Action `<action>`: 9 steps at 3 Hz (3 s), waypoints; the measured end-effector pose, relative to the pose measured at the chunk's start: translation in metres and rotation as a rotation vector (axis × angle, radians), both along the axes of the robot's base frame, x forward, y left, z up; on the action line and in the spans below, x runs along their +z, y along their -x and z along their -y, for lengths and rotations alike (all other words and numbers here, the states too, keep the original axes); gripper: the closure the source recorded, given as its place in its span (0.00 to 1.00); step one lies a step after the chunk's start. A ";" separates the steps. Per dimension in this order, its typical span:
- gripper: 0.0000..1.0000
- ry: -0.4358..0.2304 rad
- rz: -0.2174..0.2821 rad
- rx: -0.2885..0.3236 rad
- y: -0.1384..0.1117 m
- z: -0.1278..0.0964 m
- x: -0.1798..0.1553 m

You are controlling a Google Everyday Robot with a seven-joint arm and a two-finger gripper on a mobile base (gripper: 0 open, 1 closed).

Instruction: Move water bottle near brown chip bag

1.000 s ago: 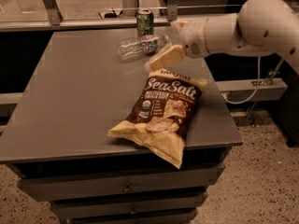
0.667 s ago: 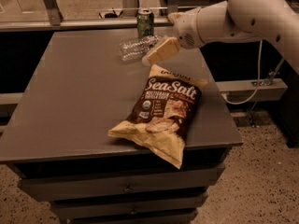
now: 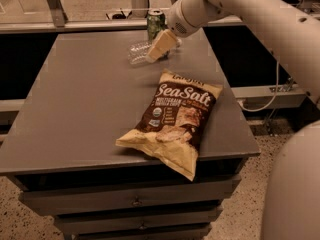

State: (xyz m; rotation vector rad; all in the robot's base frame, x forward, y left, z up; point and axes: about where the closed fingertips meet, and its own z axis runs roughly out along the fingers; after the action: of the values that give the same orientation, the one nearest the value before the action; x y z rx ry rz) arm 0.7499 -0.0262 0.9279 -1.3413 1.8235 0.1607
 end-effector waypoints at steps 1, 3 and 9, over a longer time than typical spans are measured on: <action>0.00 0.061 -0.024 -0.027 -0.025 -0.010 -0.013; 0.00 0.103 -0.124 -0.053 -0.044 -0.024 -0.052; 1.00 0.444 -0.126 0.247 0.021 -0.006 -0.035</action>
Offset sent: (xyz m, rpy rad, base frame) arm 0.0522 0.0320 -0.0442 -0.1029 0.1235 -0.0471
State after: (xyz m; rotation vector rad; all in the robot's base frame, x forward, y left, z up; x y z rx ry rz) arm 0.7292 -0.0199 0.8929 -1.9052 1.8594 -0.0356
